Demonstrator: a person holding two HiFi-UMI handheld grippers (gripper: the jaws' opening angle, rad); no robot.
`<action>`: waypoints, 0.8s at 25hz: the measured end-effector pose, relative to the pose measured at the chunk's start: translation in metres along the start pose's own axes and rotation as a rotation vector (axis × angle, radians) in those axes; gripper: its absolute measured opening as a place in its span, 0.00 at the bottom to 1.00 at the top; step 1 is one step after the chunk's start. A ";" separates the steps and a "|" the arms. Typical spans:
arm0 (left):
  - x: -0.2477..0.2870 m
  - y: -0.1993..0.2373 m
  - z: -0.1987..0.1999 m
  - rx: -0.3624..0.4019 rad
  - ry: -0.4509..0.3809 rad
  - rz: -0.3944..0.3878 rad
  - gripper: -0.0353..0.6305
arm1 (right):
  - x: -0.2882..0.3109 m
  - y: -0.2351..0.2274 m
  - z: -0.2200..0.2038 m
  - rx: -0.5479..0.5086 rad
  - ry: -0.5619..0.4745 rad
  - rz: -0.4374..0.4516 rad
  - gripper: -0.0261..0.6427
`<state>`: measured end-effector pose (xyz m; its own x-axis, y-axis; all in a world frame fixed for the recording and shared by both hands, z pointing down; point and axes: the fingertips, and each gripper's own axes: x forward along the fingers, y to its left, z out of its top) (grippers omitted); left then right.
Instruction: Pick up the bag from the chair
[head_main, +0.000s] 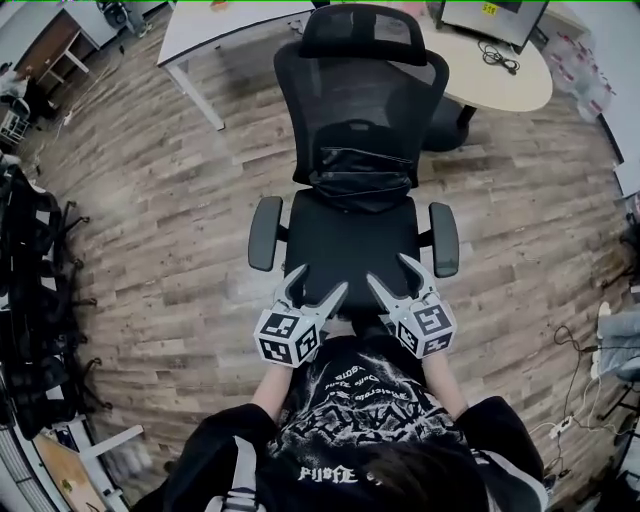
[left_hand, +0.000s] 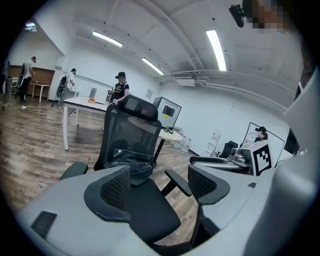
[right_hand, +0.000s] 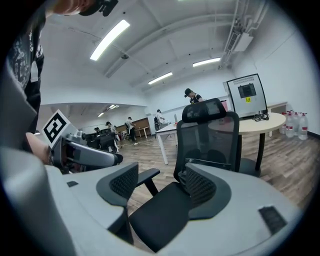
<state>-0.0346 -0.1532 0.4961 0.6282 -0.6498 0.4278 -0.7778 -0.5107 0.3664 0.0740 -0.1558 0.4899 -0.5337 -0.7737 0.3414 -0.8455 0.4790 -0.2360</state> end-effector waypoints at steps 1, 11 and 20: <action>0.012 0.001 0.004 -0.006 0.001 0.012 0.61 | 0.004 -0.011 0.003 0.004 0.004 0.015 0.48; 0.128 -0.003 0.031 -0.053 0.063 0.064 0.61 | 0.044 -0.113 0.013 0.051 0.071 0.110 0.48; 0.181 0.031 0.051 -0.037 0.086 0.117 0.61 | 0.080 -0.154 0.001 0.065 0.136 0.135 0.48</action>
<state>0.0536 -0.3155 0.5426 0.5339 -0.6525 0.5377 -0.8455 -0.4124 0.3391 0.1614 -0.2918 0.5523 -0.6438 -0.6388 0.4212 -0.7651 0.5438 -0.3447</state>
